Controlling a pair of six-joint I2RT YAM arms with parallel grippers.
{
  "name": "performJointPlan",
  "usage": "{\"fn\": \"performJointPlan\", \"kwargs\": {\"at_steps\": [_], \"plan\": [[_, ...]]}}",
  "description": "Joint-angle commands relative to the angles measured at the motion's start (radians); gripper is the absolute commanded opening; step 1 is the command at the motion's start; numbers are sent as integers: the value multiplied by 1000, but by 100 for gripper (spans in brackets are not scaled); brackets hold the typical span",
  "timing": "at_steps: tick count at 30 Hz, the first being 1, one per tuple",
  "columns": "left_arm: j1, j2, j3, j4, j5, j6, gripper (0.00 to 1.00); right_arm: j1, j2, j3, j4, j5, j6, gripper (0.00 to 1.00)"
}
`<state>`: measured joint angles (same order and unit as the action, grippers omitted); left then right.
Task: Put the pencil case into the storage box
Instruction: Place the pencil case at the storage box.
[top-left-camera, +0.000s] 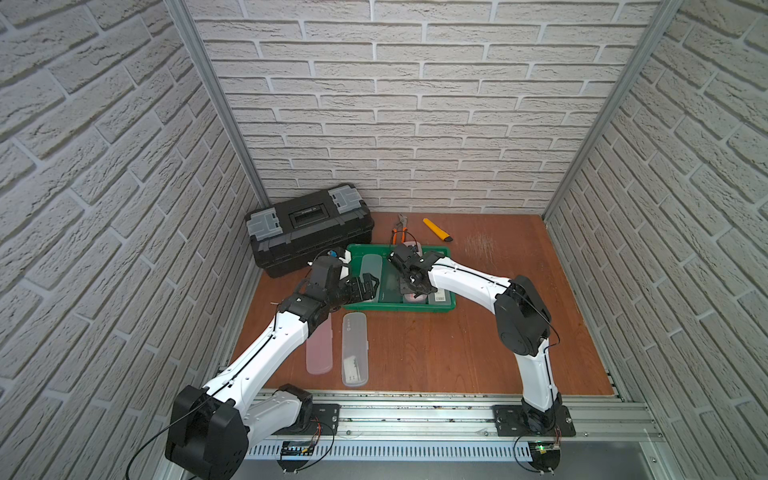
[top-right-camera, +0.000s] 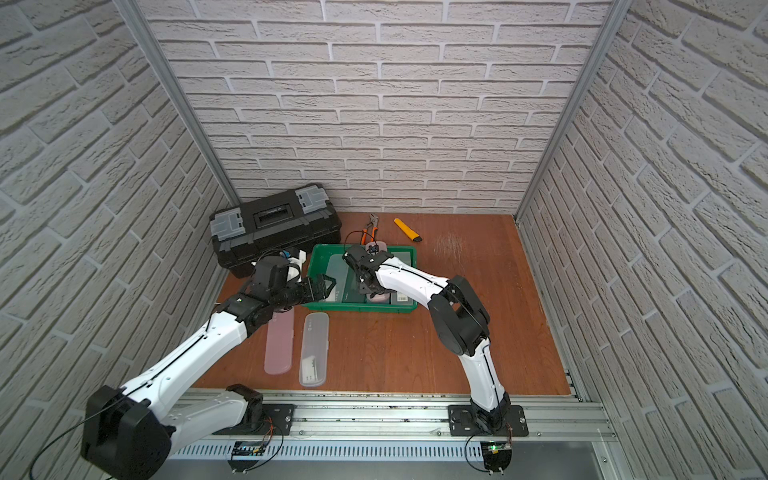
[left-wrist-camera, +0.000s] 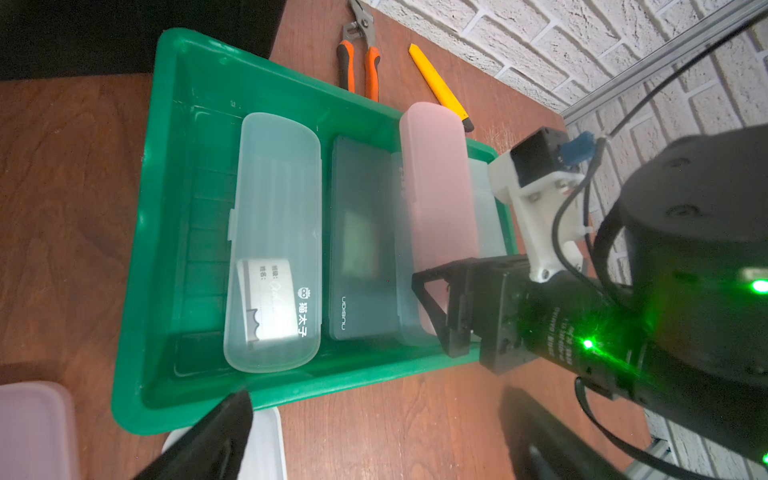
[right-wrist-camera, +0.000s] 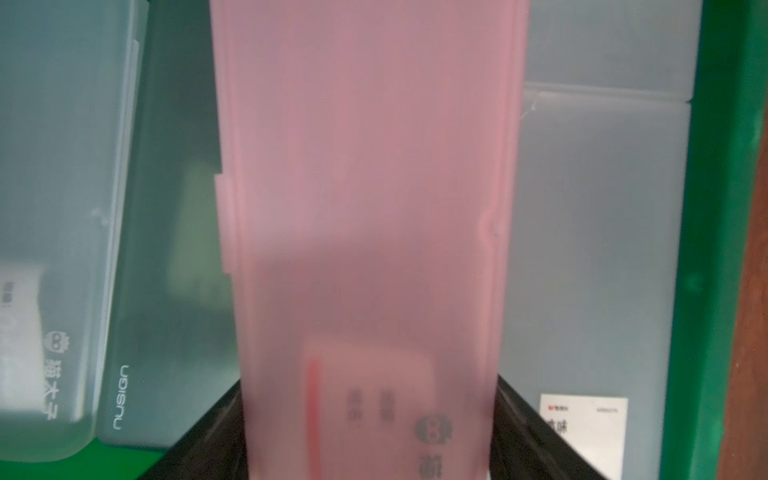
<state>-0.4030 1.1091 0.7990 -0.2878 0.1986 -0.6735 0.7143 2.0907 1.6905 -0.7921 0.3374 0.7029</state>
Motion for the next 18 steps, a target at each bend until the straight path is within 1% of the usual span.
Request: {"fn": "performJointPlan", "kwargs": {"at_steps": [1,5,9,13,16,18], "plan": [[-5,-17,-7,-2,-35,15,98,1,-62,23,21,47,5,91],[-5,-39,-14,-6,-54,17,98,-2,-106,51,31,90,-45,96],[-5,-48,-21,-14,-62,17,99,-8,-86,105,51,117,-139,96],[-5,-58,-37,-23,-77,8,99,-12,32,249,-18,174,-249,96],[-4,-68,-65,-21,-87,10,99,-11,146,388,-128,217,-272,96],[-5,-64,-74,-43,-94,14,98,-12,187,420,-142,211,-283,96]]}}
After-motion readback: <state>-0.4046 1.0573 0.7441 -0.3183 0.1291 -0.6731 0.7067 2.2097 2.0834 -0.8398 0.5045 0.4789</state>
